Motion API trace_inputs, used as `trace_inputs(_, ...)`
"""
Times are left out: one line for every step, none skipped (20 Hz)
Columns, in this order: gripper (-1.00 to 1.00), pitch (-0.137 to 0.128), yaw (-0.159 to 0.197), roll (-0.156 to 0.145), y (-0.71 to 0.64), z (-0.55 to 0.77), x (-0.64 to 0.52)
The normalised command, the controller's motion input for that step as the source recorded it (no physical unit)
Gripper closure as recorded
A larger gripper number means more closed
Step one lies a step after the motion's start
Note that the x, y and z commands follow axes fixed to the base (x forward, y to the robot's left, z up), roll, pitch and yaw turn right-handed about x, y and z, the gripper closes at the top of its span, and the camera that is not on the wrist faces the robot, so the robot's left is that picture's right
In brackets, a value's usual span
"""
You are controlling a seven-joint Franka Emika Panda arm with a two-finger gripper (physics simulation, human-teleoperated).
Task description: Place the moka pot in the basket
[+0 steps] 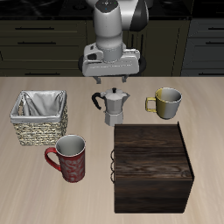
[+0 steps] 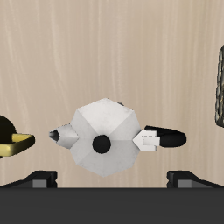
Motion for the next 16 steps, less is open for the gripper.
trace_inputs(-1.00,-0.008,0.003,-0.020,-0.04,-0.15,0.01)
trace_inputs(-1.00,-0.008,0.007,-0.017,0.00,-0.20,0.01)
trace_inputs(-1.00,0.000,0.000,0.000,0.00,0.00,0.00)
trace_inputs(-1.00,0.057,0.013,0.051,0.13,-0.47,-0.04)
trace_inputs(-1.00,0.000,0.000,0.000,0.03,0.00,0.08)
trace_inputs(-1.00,0.050,-0.023,0.028,0.07,-0.36,-0.13)
trace_inputs(-1.00,0.003,-0.001,-0.007,0.00,-0.05,-0.01)
trace_inputs(-1.00,0.000,0.000,0.000,0.02,0.00,0.04)
trace_inputs(-1.00,-0.009,0.020,-0.010,0.00,-0.11,-0.08)
trace_inputs(-1.00,0.054,-0.025,0.007,-0.06,-0.39,-0.06)
trace_inputs(-1.00,0.042,-0.016,0.068,0.05,-0.27,-0.04)
trace_inputs(-1.00,0.026,-0.014,0.026,0.02,-0.12,0.03)
trace_inputs(-1.00,0.045,0.013,-0.042,0.00,-0.28,-0.02)
trace_inputs(-1.00,0.027,0.048,0.010,0.08,-0.25,0.05)
trace_inputs(-1.00,0.063,0.033,0.002,0.04,-0.31,0.07)
trace_inputs(-1.00,0.049,0.027,0.017,0.09,-0.27,0.01)
